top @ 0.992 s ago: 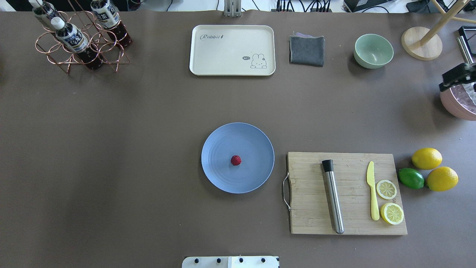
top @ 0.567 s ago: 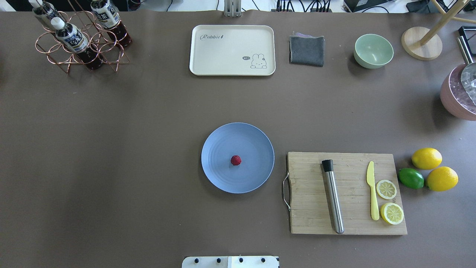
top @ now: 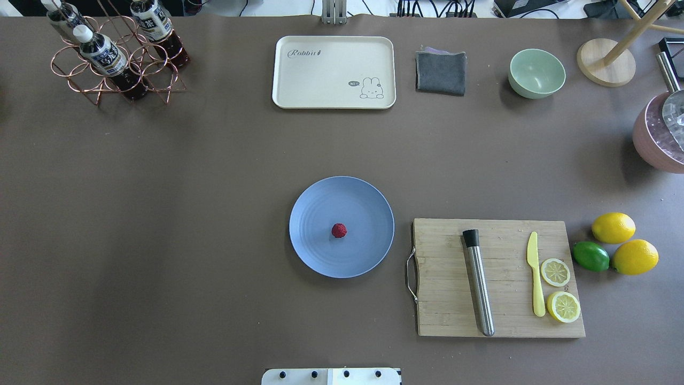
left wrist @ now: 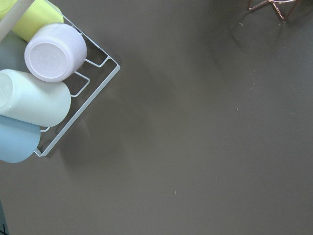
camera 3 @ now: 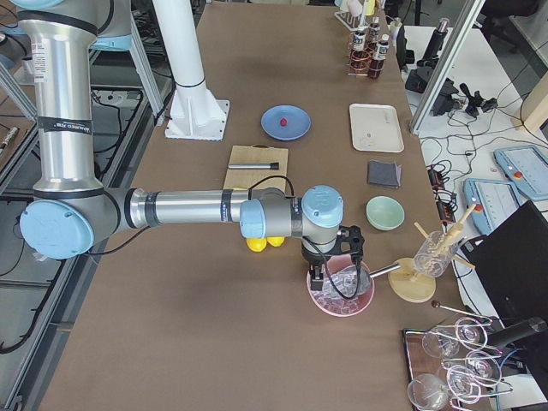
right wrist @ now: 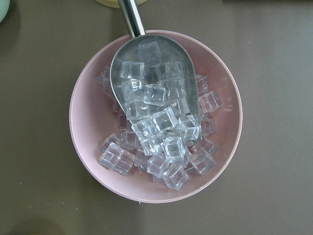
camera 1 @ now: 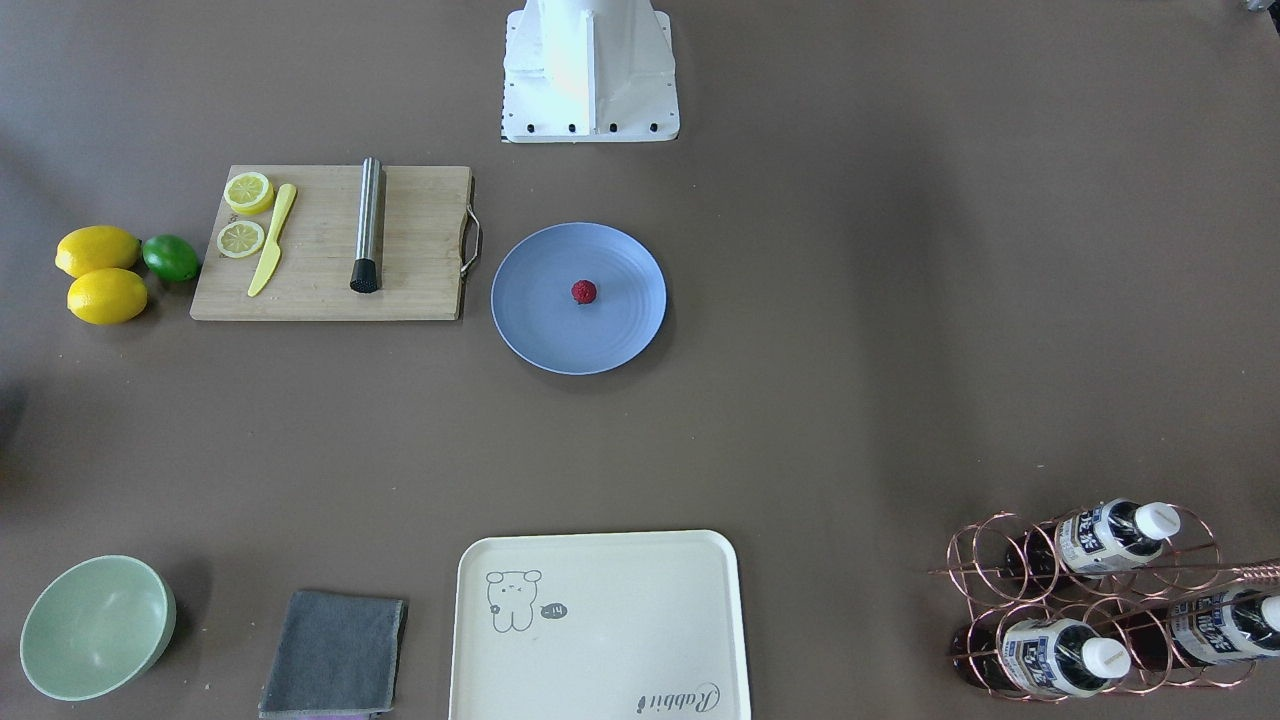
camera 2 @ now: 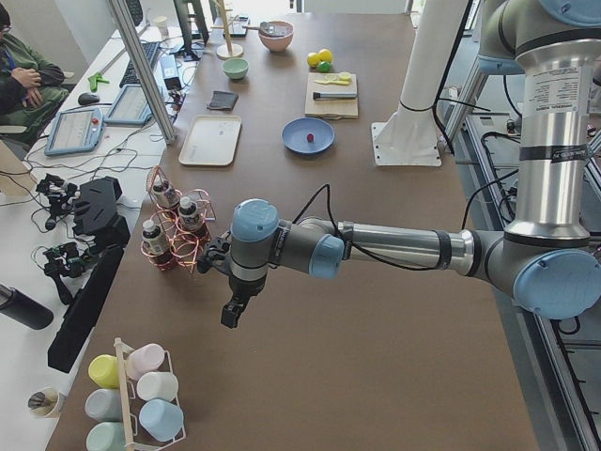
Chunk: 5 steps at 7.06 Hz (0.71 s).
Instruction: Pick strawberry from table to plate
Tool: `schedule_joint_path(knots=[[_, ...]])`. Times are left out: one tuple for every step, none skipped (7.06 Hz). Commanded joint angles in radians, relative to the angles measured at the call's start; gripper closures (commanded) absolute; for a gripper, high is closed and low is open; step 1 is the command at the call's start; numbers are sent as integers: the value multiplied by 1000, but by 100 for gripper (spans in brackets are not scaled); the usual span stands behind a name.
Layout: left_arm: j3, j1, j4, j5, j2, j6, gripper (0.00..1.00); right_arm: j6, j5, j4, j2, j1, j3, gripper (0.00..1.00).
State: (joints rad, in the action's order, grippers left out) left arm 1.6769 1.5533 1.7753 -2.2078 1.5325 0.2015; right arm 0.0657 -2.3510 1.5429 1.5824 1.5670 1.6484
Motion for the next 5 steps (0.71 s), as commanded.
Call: schedule_joint_path(knots=[[-3,1,-2,0,-2,-1,2,-1,-11,-3,-1,7,-18,0],[-5,-1,-2,0,-5,-1,2,-1,-11,-4,-1,8,-19,0],[-5,1,-2,0,-6,-1,2,-3,-10,-6,-4,10,-28,0],[-5,-1,-2,0,-6,-1,2,-3,-10,-6,-4,10,-28,0],[-5,1,-2,0,-6,-1,2,2,-11,-4,-5,10,-28,0]])
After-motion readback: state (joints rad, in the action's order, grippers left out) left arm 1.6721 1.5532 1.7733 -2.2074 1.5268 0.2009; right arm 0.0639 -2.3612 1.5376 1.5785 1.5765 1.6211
